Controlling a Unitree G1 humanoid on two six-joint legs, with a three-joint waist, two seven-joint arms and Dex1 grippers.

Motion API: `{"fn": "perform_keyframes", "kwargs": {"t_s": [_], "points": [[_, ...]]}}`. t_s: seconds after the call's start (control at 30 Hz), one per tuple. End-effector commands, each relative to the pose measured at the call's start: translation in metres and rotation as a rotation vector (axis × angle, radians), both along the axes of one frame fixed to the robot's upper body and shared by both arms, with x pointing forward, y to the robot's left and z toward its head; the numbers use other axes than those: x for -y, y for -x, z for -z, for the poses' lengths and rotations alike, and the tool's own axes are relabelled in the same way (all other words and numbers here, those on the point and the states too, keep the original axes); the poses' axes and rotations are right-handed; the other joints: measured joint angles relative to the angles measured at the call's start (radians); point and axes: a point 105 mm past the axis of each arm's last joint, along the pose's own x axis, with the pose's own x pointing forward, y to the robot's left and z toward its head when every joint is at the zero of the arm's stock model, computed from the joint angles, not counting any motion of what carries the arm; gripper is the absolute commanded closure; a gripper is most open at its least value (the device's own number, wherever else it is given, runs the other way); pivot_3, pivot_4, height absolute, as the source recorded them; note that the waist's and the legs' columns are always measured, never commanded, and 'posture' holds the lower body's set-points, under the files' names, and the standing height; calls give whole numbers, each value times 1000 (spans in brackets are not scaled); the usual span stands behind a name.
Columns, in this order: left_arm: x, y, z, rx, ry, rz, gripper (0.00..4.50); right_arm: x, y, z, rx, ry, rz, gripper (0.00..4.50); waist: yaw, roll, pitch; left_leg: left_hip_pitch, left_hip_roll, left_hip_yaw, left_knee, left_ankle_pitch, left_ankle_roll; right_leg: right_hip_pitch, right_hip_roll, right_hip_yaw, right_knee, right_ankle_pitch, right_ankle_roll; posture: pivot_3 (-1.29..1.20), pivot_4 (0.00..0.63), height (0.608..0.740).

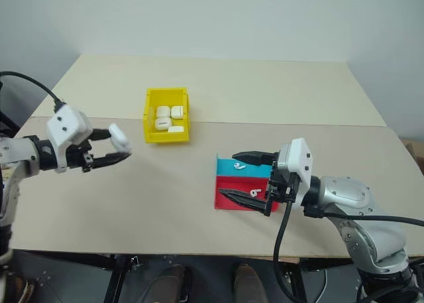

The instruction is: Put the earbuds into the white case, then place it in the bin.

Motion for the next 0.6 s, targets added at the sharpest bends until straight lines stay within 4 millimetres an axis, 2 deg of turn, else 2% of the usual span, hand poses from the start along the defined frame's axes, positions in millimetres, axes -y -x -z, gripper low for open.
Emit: {"fn": "perform_keyframes", "kwargs": {"t_s": [0.03, 0.13, 0.23, 0.27, 0.37, 0.43, 0.5, 0.6], "points": [[22, 3, -25, 181, 167, 35, 1719, 2, -2, -15, 73, -9, 5, 0, 0, 0, 0, 0, 0, 0, 1, 0, 0, 0, 0, 0, 0, 0, 0, 0, 150, 740], [46, 4, -31, 195, 337, 129, 1719, 3, -5, -19, 87, -4, 8, 0, -1, 0, -1, 0, 0, -1, 1, 0, 0, 0, 0, 0, 0, 1, 0, 0, 150, 740], [65, 9, -34, 122, 530, 306, 1719, 8, -9, -26, 96, 41, 8, 0, -3, 0, -1, 0, 0, -2, 0, 0, 0, 0, 0, 0, 0, 1, 0, 0, 150, 740], [70, 11, -33, 112, 536, 353, 1719, 10, -10, -27, 100, 65, 7, 0, -5, 0, -1, 0, -1, -2, 0, 0, 0, 0, 0, 0, 0, 1, 0, 0, 150, 740], [88, 28, -24, 94, 508, 575, 1719, 26, -21, -14, 121, 380, 35, 0, -7, 2, -2, 0, -1, -1, -1, 0, 0, -1, 0, 1, 0, 1, 0, 0, 150, 740], [97, 33, -20, 94, 488, 671, 1719, 34, -27, -6, 109, 512, 52, 0, -8, 2, -2, 0, -1, 2, -1, 0, 0, -1, 1, 1, -1, 1, 0, 0, 150, 740], [105, 38, -17, 91, 475, 767, 1719, 37, -34, -2, 100, 600, 60, 0, -11, 3, -2, 0, 0, 5, 0, 0, 0, -1, 1, 1, -1, 1, -1, 0, 150, 740], [120, 44, -19, 97, 503, 898, 1719, 30, -43, 7, 90, 708, 30, 0, -13, 3, -2, 1, 0, 6, 0, 0, 0, 0, 2, 1, -1, 2, -1, 0, 150, 740]]}}
